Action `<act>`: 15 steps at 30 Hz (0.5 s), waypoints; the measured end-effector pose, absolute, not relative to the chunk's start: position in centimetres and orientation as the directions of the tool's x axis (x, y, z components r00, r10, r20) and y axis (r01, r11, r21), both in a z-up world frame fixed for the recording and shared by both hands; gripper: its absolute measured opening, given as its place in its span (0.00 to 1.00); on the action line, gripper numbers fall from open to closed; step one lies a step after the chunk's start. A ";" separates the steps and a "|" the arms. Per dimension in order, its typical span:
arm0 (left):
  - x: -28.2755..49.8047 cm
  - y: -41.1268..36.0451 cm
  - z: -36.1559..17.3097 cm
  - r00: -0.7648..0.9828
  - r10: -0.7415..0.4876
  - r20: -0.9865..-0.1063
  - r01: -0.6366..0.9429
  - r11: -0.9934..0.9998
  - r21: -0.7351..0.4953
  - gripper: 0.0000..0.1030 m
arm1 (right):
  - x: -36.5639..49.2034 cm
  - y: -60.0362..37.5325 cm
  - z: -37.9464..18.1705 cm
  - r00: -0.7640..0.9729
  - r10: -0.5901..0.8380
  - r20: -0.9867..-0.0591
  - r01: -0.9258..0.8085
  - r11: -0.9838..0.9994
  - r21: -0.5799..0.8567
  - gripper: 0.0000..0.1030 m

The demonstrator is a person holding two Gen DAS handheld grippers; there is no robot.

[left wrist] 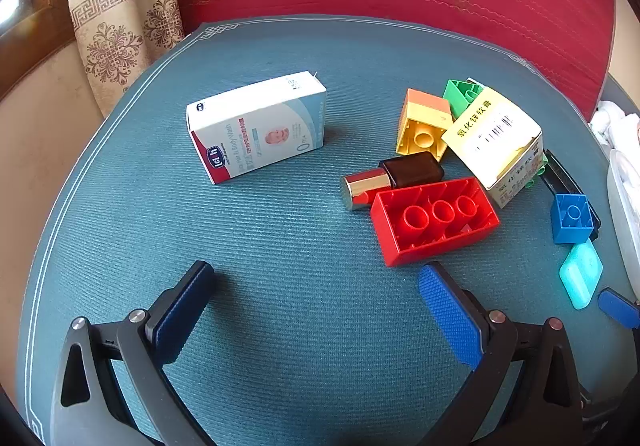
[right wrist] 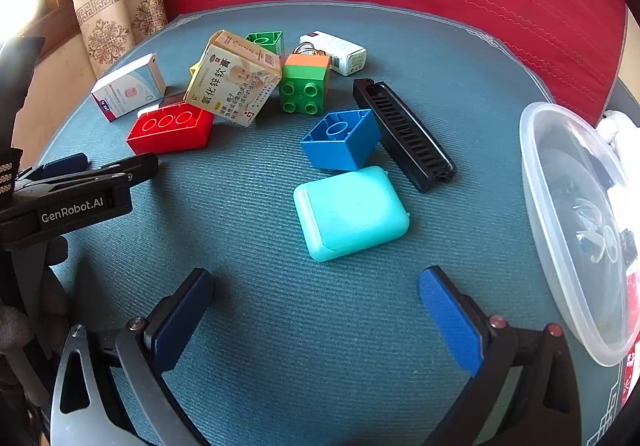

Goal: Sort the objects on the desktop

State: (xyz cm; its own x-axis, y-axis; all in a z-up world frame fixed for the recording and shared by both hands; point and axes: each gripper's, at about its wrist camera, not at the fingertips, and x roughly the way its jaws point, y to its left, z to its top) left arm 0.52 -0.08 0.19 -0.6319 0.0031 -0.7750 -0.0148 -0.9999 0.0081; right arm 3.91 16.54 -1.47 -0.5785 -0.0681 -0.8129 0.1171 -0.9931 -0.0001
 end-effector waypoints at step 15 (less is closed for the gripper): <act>0.2 -0.3 0.3 -0.631 -0.002 -0.776 -0.016 -1.000 0.015 1.00 | 4.0 16.5 -1.6 -0.582 -0.053 -0.811 0.114 -0.993 -0.017 1.00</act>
State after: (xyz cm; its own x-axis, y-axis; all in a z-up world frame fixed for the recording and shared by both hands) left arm 0.20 -0.32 0.33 -0.6311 -0.0018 -0.7757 -0.0156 -0.9998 0.0150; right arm 3.98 16.49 -1.60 -0.5821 -0.0530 -0.8114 0.1142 -0.9933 -0.0170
